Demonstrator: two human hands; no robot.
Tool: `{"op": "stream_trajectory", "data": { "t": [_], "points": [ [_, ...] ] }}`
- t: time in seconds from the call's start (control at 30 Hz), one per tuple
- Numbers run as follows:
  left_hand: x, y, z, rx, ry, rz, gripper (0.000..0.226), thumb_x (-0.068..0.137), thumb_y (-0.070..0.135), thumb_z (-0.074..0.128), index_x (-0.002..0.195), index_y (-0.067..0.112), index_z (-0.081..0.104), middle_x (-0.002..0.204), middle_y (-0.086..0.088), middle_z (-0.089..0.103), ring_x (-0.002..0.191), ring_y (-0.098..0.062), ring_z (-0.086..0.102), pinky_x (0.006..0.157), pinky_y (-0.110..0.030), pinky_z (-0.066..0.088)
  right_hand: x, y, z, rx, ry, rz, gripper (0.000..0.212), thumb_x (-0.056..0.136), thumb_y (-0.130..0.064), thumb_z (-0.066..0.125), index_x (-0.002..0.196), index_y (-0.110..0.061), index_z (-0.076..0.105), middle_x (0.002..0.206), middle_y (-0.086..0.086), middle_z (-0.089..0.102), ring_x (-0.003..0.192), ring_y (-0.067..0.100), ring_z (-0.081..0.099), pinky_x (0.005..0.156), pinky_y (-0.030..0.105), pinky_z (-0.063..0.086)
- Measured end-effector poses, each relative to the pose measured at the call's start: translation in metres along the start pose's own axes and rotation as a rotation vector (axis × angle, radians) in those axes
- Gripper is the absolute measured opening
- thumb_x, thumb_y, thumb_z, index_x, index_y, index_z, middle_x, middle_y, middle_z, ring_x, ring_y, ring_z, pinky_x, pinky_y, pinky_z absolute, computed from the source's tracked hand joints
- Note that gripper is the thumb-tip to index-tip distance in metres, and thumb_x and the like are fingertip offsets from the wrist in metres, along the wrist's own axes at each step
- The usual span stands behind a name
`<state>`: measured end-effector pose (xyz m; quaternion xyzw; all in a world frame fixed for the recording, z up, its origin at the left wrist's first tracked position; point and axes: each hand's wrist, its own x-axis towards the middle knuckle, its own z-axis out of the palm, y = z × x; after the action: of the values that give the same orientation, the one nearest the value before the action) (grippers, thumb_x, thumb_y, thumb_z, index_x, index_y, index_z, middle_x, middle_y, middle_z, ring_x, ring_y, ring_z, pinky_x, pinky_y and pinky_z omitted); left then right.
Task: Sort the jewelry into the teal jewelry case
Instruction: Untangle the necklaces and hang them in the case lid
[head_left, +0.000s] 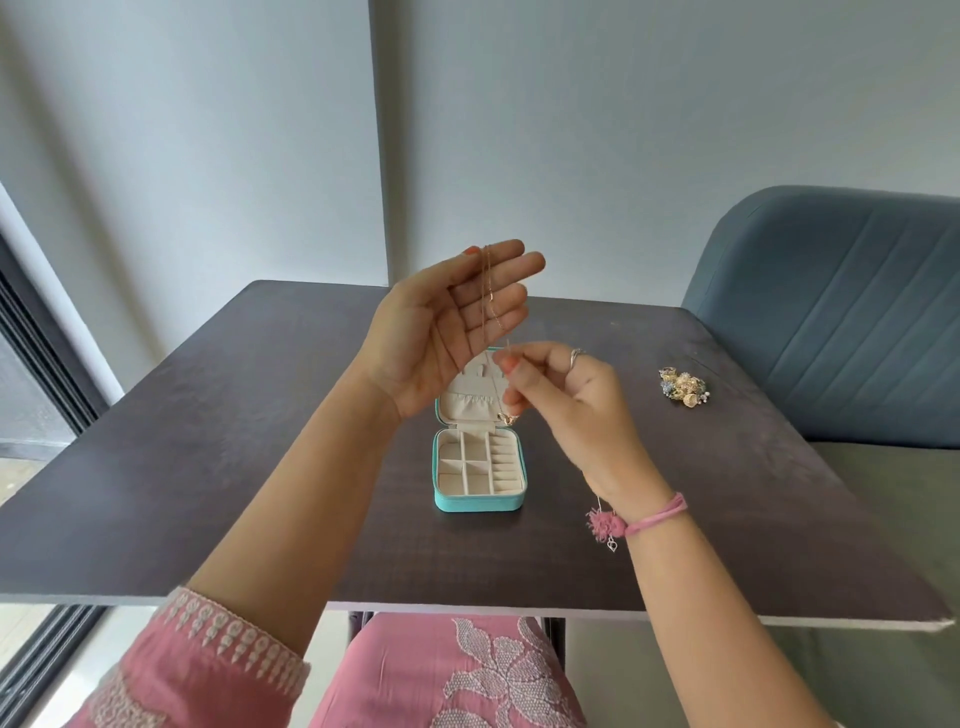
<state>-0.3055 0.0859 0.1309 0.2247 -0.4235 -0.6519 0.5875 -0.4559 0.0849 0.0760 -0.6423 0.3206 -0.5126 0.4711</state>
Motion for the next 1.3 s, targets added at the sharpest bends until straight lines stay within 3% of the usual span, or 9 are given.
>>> {"op": "stream_trajectory", "data": {
  "t": [0.07, 0.13, 0.23, 0.5, 0.67, 0.8, 0.97, 1.13, 1.3],
  "points": [
    [0.001, 0.000, -0.001, -0.014, 0.015, 0.002, 0.030, 0.099, 0.017, 0.038, 0.114, 0.004, 0.061, 0.111, -0.010, 0.070, 0.088, -0.014, 0.070, 0.083, -0.028, 0.056, -0.005, 0.006, 0.003, -0.019, -0.012, -0.020, 0.010, 0.090, -0.007, 0.062, 0.093, -0.014, 0.069, 0.071, -0.004, 0.068, 0.067, 0.007, 0.064, 0.069, 0.020, 0.052],
    [0.002, -0.002, -0.002, 0.030, 0.046, 0.011, 0.031, 0.098, 0.015, 0.039, 0.118, 0.003, 0.059, 0.115, -0.012, 0.068, 0.101, -0.020, 0.068, 0.087, -0.030, 0.055, -0.010, 0.011, 0.004, -0.094, -0.009, -0.043, 0.012, 0.091, -0.011, 0.063, 0.093, -0.020, 0.069, 0.082, -0.002, 0.072, 0.079, 0.012, 0.069, 0.078, 0.028, 0.055],
    [0.003, -0.005, -0.006, 0.235, 0.082, 0.013, 0.031, 0.099, 0.012, 0.039, 0.122, 0.002, 0.056, 0.116, -0.013, 0.068, 0.107, -0.024, 0.066, 0.093, -0.034, 0.053, -0.016, 0.012, 0.005, -0.205, -0.018, -0.081, 0.010, 0.090, -0.015, 0.064, 0.096, -0.022, 0.069, 0.093, 0.001, 0.074, 0.090, 0.016, 0.070, 0.084, 0.037, 0.056],
    [-0.006, -0.006, -0.009, 0.671, -0.010, -0.070, 0.024, 0.099, 0.015, 0.047, 0.113, 0.005, 0.064, 0.099, -0.007, 0.073, 0.085, -0.016, 0.069, 0.074, -0.023, 0.056, -0.011, -0.006, 0.000, -0.215, -0.036, -0.075, 0.011, 0.087, -0.008, 0.067, 0.086, -0.019, 0.071, 0.075, -0.005, 0.071, 0.071, 0.009, 0.066, 0.071, 0.021, 0.053],
    [-0.006, -0.002, -0.007, 0.907, -0.078, -0.082, 0.024, 0.097, 0.022, 0.050, 0.094, 0.009, 0.070, 0.077, -0.013, 0.070, 0.068, -0.017, 0.065, 0.070, -0.028, 0.055, -0.008, -0.018, -0.006, -0.162, 0.016, -0.077, 0.006, 0.086, -0.007, 0.069, 0.086, -0.012, 0.072, 0.072, -0.004, 0.072, 0.068, 0.005, 0.066, 0.067, 0.017, 0.051],
    [-0.005, -0.002, -0.004, 0.814, -0.121, -0.124, 0.033, 0.098, 0.023, 0.049, 0.072, 0.007, 0.062, 0.061, -0.001, 0.063, 0.050, -0.010, 0.056, 0.058, -0.023, 0.048, -0.004, -0.021, -0.009, -0.108, 0.028, -0.068, 0.004, 0.087, -0.005, 0.067, 0.087, -0.006, 0.071, 0.067, -0.002, 0.069, 0.064, 0.013, 0.061, 0.068, 0.027, 0.054],
    [-0.004, -0.005, -0.008, 0.695, -0.114, -0.220, 0.033, 0.097, 0.028, 0.049, 0.070, 0.010, 0.058, 0.056, 0.001, 0.057, 0.043, -0.008, 0.047, 0.047, -0.016, 0.042, -0.005, -0.016, -0.007, -0.118, 0.097, -0.042, 0.006, 0.085, -0.016, 0.072, 0.089, -0.012, 0.073, 0.077, 0.006, 0.072, 0.065, 0.020, 0.066, 0.070, 0.041, 0.060],
    [-0.003, -0.003, -0.012, 0.679, -0.116, -0.381, 0.040, 0.097, 0.031, 0.049, 0.065, 0.013, 0.062, 0.054, -0.002, 0.056, 0.037, -0.008, 0.045, 0.042, -0.015, 0.039, -0.006, -0.013, -0.005, -0.089, 0.111, -0.004, 0.008, 0.078, -0.014, 0.078, 0.085, -0.015, 0.075, 0.077, 0.003, 0.073, 0.069, 0.017, 0.069, 0.069, 0.036, 0.060],
    [-0.002, -0.002, -0.023, 0.671, -0.200, -0.477, 0.041, 0.096, 0.037, 0.047, 0.069, 0.012, 0.067, 0.055, -0.003, 0.055, 0.037, -0.008, 0.042, 0.042, -0.017, 0.039, -0.007, -0.012, -0.009, 0.059, 0.021, 0.138, 0.013, 0.072, -0.011, 0.078, 0.085, -0.013, 0.076, 0.081, 0.005, 0.074, 0.071, 0.015, 0.067, 0.070, 0.030, 0.057]
  ]
}}
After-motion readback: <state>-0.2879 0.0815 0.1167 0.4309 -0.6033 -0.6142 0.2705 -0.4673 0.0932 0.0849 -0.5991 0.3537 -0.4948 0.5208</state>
